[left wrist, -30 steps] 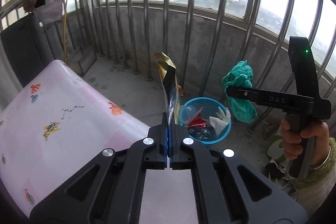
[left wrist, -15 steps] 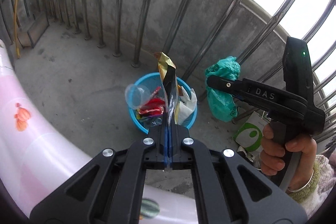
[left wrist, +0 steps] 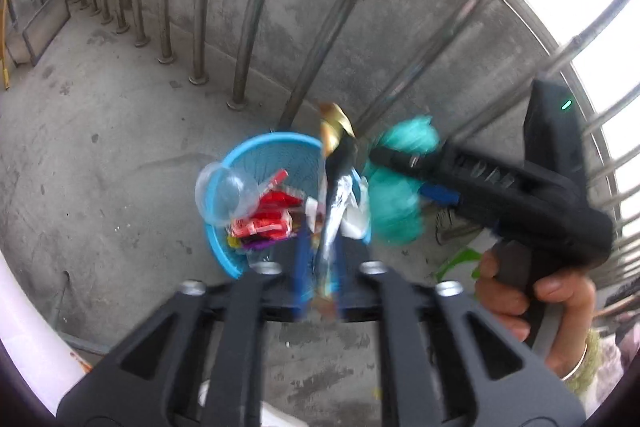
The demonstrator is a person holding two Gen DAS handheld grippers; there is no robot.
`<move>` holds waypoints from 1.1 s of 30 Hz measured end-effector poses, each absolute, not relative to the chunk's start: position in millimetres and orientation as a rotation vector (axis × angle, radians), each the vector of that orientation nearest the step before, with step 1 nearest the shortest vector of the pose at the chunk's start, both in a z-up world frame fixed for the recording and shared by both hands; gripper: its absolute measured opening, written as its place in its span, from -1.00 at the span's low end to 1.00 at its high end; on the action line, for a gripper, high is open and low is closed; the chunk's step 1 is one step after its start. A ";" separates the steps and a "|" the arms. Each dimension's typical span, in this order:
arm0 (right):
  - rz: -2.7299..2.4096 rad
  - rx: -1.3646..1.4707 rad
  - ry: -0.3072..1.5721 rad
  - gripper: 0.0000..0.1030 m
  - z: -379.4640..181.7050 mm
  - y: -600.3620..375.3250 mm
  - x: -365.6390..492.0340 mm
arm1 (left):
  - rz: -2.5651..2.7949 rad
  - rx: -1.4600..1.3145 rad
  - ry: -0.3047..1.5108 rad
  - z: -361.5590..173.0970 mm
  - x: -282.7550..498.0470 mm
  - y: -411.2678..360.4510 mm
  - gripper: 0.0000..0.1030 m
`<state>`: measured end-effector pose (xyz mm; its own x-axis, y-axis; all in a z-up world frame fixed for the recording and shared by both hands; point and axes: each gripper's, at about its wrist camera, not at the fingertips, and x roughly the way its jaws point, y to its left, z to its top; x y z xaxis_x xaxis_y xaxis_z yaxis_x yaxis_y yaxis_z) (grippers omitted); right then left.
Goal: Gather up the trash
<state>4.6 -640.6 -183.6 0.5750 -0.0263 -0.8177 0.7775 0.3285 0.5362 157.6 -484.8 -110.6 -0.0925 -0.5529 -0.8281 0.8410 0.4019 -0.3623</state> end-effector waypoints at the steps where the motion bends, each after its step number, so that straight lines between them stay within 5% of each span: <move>1: -0.624 1.128 0.818 0.19 -185.8 -640.8 4.3 | -1.189 0.307 1.157 -108.6 159.3 -482.4 -0.33; 13: -0.653 1.082 0.752 0.30 -167.0 -625.4 -1.3 | -1.205 0.212 1.082 -73.8 164.3 -452.9 0.01; 23: -0.605 0.844 0.742 0.30 -95.3 -580.4 21.5 | -1.149 0.247 0.937 -14.6 141.6 -386.9 0.41; 33: -0.479 0.523 0.702 0.66 0.1 -484.8 45.8 | -0.894 0.099 0.787 43.1 137.8 -253.2 0.74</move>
